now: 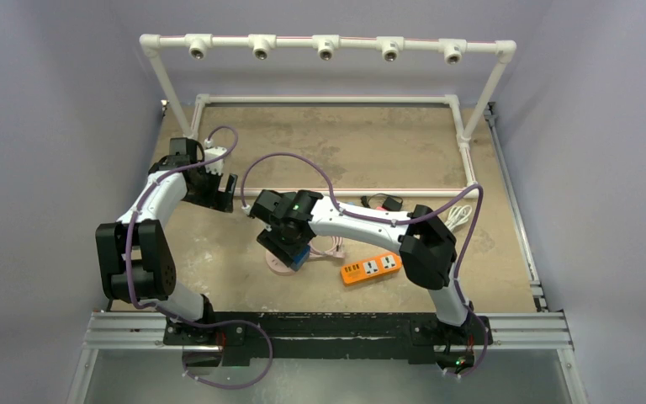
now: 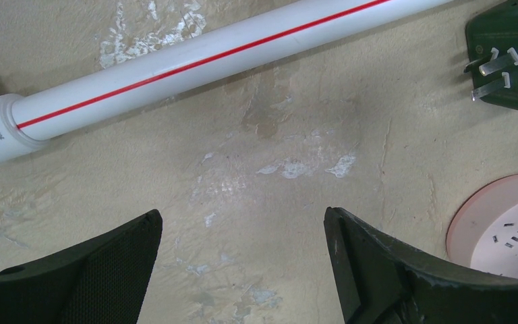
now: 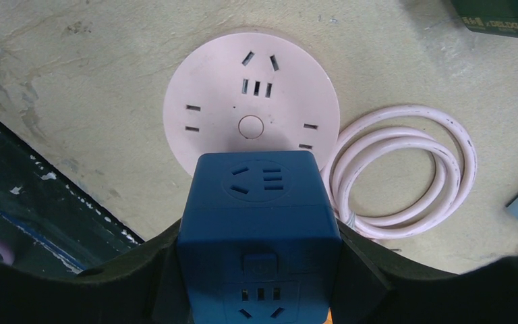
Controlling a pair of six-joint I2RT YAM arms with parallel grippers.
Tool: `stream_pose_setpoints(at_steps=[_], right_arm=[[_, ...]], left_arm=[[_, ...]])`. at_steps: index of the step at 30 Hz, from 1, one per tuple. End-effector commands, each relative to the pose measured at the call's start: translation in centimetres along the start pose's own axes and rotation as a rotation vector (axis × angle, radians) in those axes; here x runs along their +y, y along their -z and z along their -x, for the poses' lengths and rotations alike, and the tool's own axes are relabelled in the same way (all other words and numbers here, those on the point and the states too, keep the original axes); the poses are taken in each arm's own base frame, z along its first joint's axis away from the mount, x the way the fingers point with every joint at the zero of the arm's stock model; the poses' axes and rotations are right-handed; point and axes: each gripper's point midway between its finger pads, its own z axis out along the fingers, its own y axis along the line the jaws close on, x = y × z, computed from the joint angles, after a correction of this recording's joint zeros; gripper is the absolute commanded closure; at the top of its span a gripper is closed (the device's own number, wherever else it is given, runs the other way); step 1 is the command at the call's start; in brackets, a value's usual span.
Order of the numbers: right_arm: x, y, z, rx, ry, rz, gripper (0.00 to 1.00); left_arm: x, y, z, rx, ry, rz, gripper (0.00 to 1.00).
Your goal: Insert the plug
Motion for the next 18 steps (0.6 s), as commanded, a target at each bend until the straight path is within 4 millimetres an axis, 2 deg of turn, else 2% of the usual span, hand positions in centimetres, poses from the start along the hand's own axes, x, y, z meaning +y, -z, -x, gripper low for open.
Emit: stream_pose_setpoints(at_steps=[1,18], right_arm=[[-0.1,0.1,0.8,-0.037,0.005,-0.019,1.00],[1.1,-0.3,-0.1,-0.019,0.013,0.007,1.00]], left_arm=[[0.3,0.9,0.6,-0.037,-0.026,0.017,0.11],[0.3,1.0,0.7,-0.040,-0.030,0.024,0.12]])
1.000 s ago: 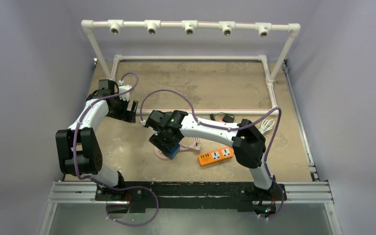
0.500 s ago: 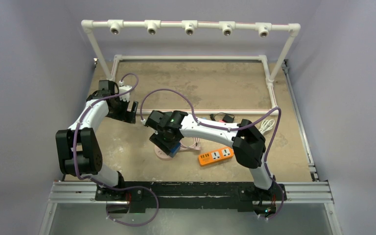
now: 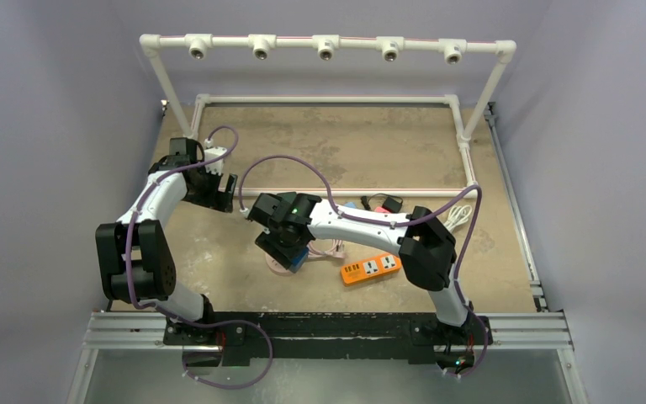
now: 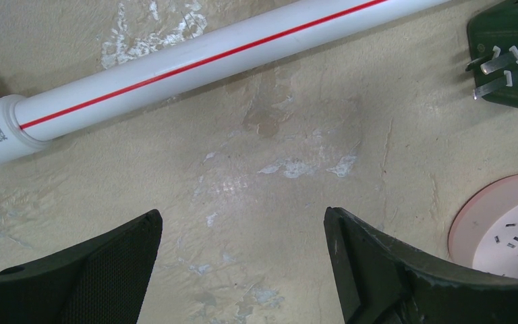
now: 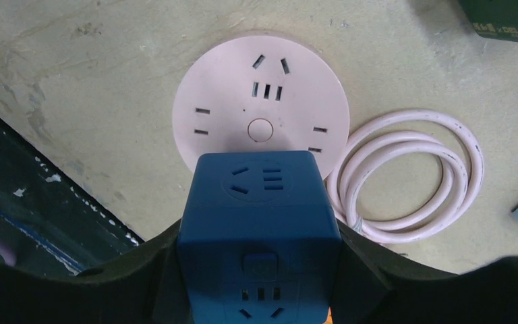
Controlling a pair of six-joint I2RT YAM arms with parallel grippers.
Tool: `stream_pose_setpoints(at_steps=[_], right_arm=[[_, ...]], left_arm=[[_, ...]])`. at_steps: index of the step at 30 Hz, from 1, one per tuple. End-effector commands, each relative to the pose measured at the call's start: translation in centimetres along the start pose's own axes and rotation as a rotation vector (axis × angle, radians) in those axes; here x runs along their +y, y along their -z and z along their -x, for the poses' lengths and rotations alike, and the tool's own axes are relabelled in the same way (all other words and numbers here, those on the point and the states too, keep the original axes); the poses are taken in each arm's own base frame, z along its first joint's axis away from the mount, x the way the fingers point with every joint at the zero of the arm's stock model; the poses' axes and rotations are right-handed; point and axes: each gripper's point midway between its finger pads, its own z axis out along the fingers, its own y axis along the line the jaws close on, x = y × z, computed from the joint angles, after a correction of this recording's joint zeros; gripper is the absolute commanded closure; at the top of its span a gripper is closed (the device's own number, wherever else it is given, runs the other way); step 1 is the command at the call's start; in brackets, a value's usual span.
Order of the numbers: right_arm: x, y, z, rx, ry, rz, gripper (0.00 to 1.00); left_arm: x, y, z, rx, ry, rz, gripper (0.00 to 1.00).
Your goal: Insert the plug
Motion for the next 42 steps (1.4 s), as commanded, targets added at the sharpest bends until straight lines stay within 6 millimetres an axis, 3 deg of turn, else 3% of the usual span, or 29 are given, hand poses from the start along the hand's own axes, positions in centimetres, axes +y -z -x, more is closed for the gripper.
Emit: stream_pose_setpoints(at_steps=[1,24,42], right_arm=[[0.5,-0.1,-0.2,-0.006,0.000,0.011,1.00],[-0.4,-2.5,-1.9,0.056,0.009,-0.093,1.00],[0.3,-4.0,-2.7,0.144,0.039,-0.067,1.00]], left_arm=[[0.3,0.9,0.6,-0.039,-0.022,0.023,0.11],[0.6,1.1,0.8,-0.045,-0.031,0.038,0.11],[0.4,1.1,0.5,-0.043,-0.040,0.025,0.11]])
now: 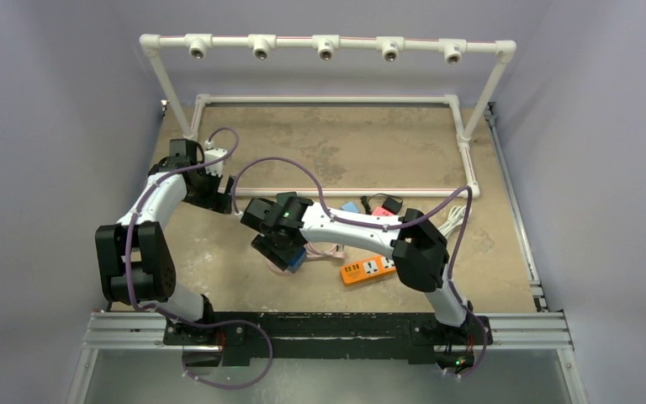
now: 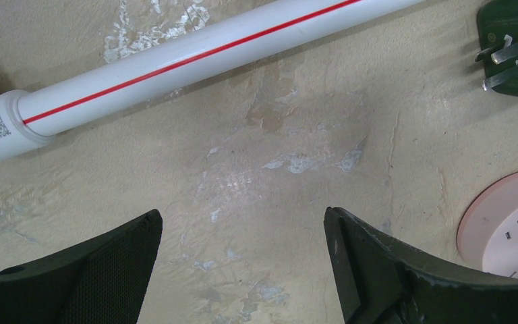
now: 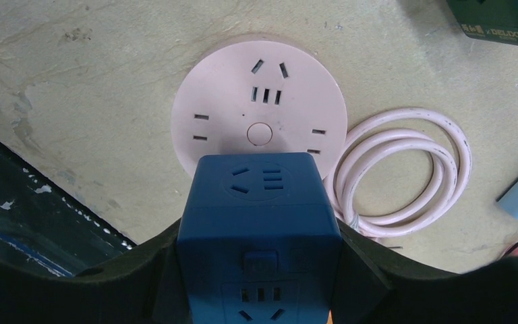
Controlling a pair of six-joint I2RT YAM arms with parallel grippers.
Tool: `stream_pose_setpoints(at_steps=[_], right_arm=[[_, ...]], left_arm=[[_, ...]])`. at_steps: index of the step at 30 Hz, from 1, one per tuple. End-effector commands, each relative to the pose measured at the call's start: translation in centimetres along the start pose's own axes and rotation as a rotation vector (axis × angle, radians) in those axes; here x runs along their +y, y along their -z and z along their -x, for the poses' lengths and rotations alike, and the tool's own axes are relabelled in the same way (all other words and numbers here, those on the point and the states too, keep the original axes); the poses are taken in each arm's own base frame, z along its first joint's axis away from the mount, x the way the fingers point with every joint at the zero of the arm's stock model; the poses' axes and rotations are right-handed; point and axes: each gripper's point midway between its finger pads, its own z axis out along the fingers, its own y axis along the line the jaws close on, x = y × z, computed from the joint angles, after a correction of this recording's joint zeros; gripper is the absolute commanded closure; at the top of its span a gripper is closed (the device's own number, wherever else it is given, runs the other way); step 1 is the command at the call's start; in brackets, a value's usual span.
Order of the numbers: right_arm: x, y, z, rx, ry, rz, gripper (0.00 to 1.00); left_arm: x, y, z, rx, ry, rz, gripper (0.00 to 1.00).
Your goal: Insert the plug
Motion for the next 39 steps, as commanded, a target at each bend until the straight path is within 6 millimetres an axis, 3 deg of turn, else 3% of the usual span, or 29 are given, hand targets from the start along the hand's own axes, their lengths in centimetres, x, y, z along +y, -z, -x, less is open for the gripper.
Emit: stream_pose_setpoints(at_steps=[1,8,15,22,26,39], right_arm=[[0.6,-3.7,-2.7,0.127,0.031,0.006,1.00],[0.6,-3.1,-2.6,0.089,0.004,0.012,1.00],[0.4,-1.8,-1.3,-0.071,-0.035,0.030,1.00],[-0.4,-3.0,-2.5,-0.069,-0.026,-0.012,1.00],[-0.9,-2.5,-2.7,-0.127,-0.053,-0.020,1.00],[-1.0,4.3,2.9,-0.508,-0.109,0.056,1.00]], left_arm=[[0.2,1.0,0.8,-0.046,-0.022,0.014,0.11],[0.3,1.1,0.9,-0.048,-0.024,0.016,0.11],[0.5,1.2,1.1,-0.048,-0.032,0.026,0.11],[0.7,1.2,1.1,-0.046,-0.041,0.035,0.11],[0.9,1.1,1.0,-0.042,-0.044,0.043,0.11],[0.7,1.0,0.8,-0.034,-0.028,0.031,0.10]])
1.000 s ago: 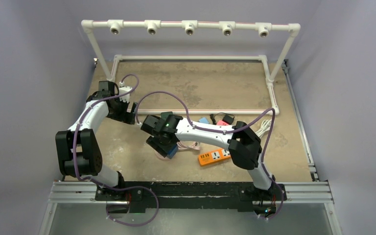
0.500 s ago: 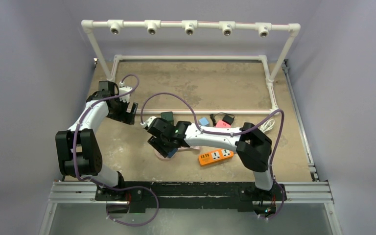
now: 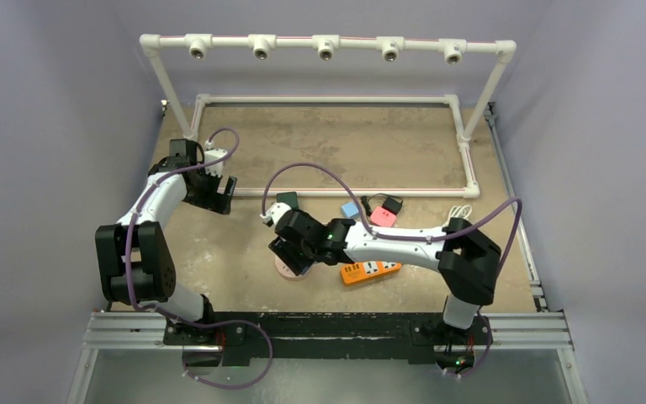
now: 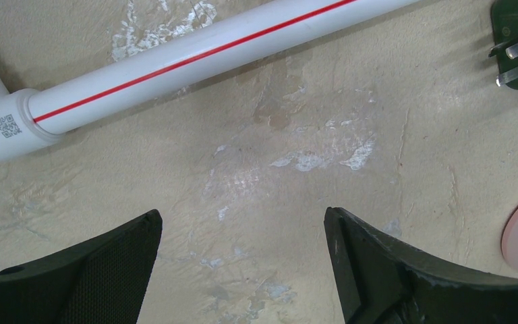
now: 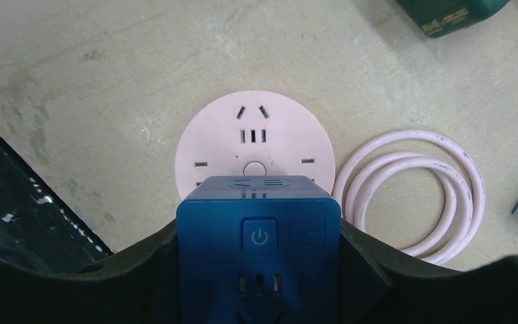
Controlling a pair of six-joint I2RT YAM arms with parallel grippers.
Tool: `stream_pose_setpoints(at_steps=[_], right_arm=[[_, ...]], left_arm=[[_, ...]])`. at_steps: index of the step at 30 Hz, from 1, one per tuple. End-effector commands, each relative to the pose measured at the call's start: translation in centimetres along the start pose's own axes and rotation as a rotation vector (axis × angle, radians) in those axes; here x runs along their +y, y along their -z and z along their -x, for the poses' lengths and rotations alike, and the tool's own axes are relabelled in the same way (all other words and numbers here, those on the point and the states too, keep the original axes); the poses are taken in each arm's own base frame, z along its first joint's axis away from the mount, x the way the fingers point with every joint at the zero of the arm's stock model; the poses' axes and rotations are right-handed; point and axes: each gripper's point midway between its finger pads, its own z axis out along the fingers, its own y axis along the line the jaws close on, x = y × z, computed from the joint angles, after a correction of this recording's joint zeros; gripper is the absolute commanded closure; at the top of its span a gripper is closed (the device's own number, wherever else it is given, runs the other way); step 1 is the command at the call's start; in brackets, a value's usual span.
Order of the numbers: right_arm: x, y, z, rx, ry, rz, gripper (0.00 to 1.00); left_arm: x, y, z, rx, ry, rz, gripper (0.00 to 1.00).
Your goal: Insert the plug
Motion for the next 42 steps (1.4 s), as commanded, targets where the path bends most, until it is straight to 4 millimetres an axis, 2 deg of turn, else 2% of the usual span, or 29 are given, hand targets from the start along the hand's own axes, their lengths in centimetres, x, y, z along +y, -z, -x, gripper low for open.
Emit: stream_pose_setpoints(at_steps=[1,5,8,9,13,16,20,25,28,33,42], right_arm=[[0.5,3.1,5.7,-0.245,-0.048,0.038,1.00],[0.5,5.5,7.9,-0.393,-0.094,0.073,1.00],[0.2,7.2,8.1,-0.502,-0.111,0.103,1.00],[0.3,7.4,7.2,-0.516,-0.110,0.125,1.00],[0.4,10.3,7.8,-0.645,-0.116,0.190,1.00],[0.0,12.0,9.3,-0.685,-0.160,0.198,1.00],[-0.6,13.3,12.7,-0.705,-0.240,0.205,1.00],[-1.4,14.8,17.5,-0.756,-0.321,0.234,1.00],[-1.9,15.8,19.6,-0.793,-0.370,0.302,1.00],[-3.0,16.2,21.6,-0.812,-0.448,0.344,1.00],[-1.8,17.5,23.8,-0.849,-0.473,0.448,1.00]], left_arm=[[0.3,1.0,1.0,-0.043,-0.008,0.014,0.10],[0.1,1.5,1.5,-0.050,-0.007,-0.004,0.10],[-0.6,2.1,2.2,-0.060,-0.008,-0.044,0.10],[-0.9,2.3,2.3,-0.062,-0.007,-0.064,0.10],[-3.3,3.7,3.1,-0.092,-0.026,-0.195,0.09],[-5.4,5.3,4.0,-0.157,-0.064,-0.299,0.02],[-7.9,8.1,5.6,-0.316,-0.166,-0.404,0.01],[-10.0,12.7,6.5,-0.533,-0.467,-0.428,0.01],[-11.1,15.0,6.7,-0.608,-0.604,-0.437,0.01],[-13.2,18.3,7.0,-0.751,-0.770,-0.474,0.01],[-15.3,22.3,7.4,-0.971,-0.949,-0.425,0.01]])
